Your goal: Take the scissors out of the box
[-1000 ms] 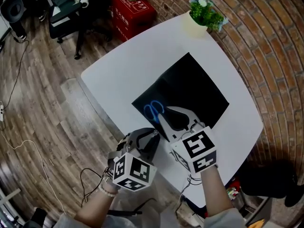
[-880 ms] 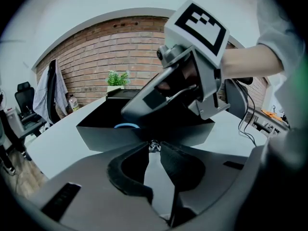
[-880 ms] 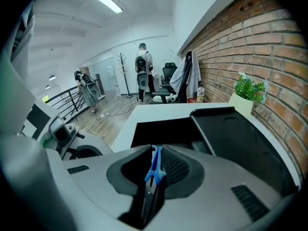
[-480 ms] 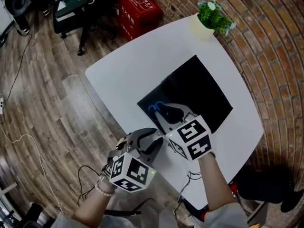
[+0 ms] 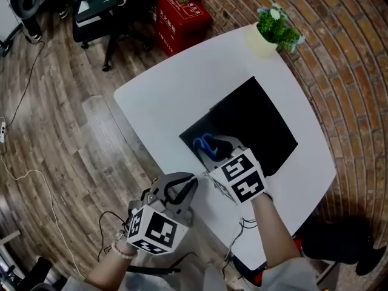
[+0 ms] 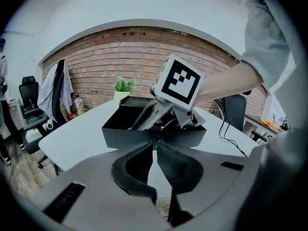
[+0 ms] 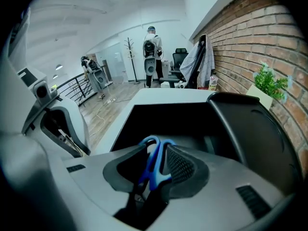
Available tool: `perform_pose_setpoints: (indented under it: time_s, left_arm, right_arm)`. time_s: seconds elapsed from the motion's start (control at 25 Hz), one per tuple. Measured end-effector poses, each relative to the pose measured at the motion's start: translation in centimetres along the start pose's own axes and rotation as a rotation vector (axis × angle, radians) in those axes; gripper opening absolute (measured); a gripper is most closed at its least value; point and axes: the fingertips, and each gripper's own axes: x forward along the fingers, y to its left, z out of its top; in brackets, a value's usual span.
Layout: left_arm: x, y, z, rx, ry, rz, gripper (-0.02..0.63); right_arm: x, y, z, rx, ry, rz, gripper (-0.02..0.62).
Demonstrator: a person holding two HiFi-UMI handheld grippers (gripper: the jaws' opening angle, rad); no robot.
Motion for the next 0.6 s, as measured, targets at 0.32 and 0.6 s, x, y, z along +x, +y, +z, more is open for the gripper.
perform_pose_setpoints:
  time_s: [0.32, 0.6]
  left_arm:
    - [-2.7, 2.7, 0.6, -0.015, -0.003, 0.086, 0.023]
    - [-4.7, 3.8, 2.1, -0.009, -0.034, 0.140, 0.018]
  right_arm:
    - [0.0, -0.2, 0.3, -0.027, -0.014, -0.027, 0.110]
    - [-0.6, -0.4, 0.6, -0.016, -0.045, -0.052, 0.098]
